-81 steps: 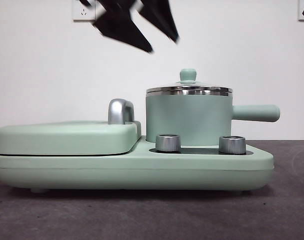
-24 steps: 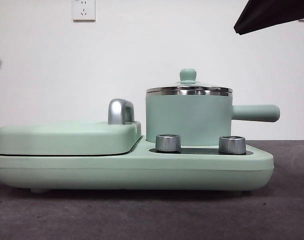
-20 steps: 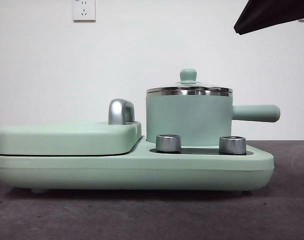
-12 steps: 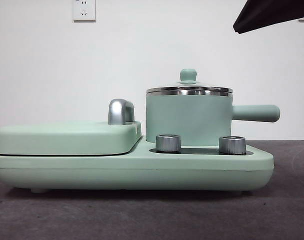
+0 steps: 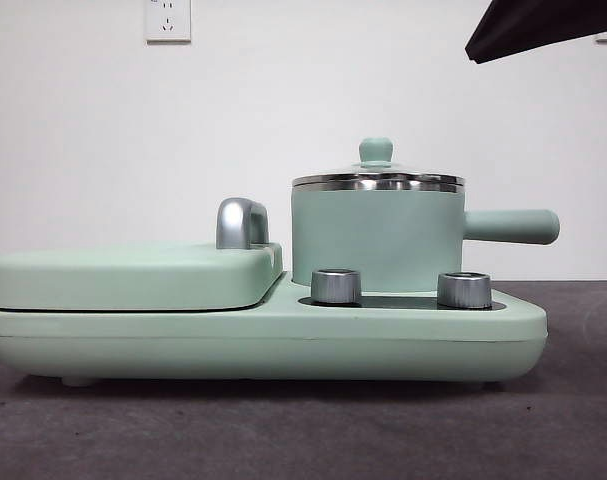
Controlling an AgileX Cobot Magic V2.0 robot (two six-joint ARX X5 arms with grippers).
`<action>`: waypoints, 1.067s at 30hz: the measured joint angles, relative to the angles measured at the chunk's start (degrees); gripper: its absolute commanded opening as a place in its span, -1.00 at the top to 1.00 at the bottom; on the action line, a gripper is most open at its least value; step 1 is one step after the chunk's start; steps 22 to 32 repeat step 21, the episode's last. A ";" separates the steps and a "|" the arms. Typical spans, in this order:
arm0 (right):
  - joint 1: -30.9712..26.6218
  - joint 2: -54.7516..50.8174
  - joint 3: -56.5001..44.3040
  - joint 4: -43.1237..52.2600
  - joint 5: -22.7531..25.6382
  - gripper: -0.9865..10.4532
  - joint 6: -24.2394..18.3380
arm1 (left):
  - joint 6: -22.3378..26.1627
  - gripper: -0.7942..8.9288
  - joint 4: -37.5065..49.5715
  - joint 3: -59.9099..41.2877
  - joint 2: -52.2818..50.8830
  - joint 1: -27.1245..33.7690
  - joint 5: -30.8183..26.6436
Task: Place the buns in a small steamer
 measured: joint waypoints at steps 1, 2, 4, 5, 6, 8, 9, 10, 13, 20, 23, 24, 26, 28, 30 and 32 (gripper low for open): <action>0.00 0.00 0.00 0.00 0.00 0.79 0.00 | 0.00 0.82 -0.02 0.00 0.00 0.00 -0.02; 0.00 0.00 0.00 -0.02 0.02 0.79 -0.24 | -0.02 0.82 0.00 0.00 0.00 0.00 -0.02; -0.17 -0.24 0.00 -0.44 0.76 0.79 -2.10 | -0.02 0.82 0.00 0.00 0.00 0.00 -0.02; -0.57 -0.74 -0.11 -0.48 2.03 0.79 -3.76 | -0.02 0.82 -0.02 0.00 0.00 0.00 -0.02; -1.14 -1.68 -0.68 0.42 3.30 0.79 -5.55 | -0.02 0.82 -0.02 0.00 0.00 0.00 0.00; -4.04 -4.96 -3.72 4.26 4.39 0.79 -8.66 | -0.02 0.82 -0.02 0.00 0.00 0.00 0.00; -5.51 -6.38 -5.40 6.01 4.46 0.79 -9.46 | -0.02 0.82 0.00 0.00 0.00 0.00 0.00; -8.15 -8.94 -8.74 8.92 4.68 0.79 -10.54 | -0.02 0.82 0.00 0.00 0.00 0.00 -0.02; -15.28 -16.50 -18.99 16.13 4.83 0.79 -12.31 | -0.02 0.82 -0.02 0.00 0.00 0.00 0.00; -29.73 -36.96 -36.70 23.34 5.05 0.79 -13.57 | -0.02 0.82 0.00 0.00 0.00 0.00 -0.02; -30.49 -38.66 -37.66 22.91 5.03 0.79 -13.62 | -0.02 0.82 0.00 0.00 0.00 0.00 0.00; -30.49 -38.66 -37.66 22.91 5.03 0.79 -13.62 | -0.02 0.82 0.00 0.00 0.00 0.00 0.00; -30.49 -38.66 -37.66 22.91 5.03 0.79 -13.62 | -0.02 0.82 0.00 0.00 0.00 0.00 0.00; -30.49 -38.66 -37.66 22.91 5.03 0.79 -13.62 | -0.02 0.82 0.00 0.00 0.00 0.00 0.00; -30.49 -38.66 -37.66 22.91 5.03 0.79 -13.62 | -0.02 0.82 0.00 0.00 0.00 0.00 0.00; -30.49 -38.66 -37.66 22.91 5.03 0.79 -13.62 | -0.02 0.82 0.00 0.00 0.00 0.00 0.00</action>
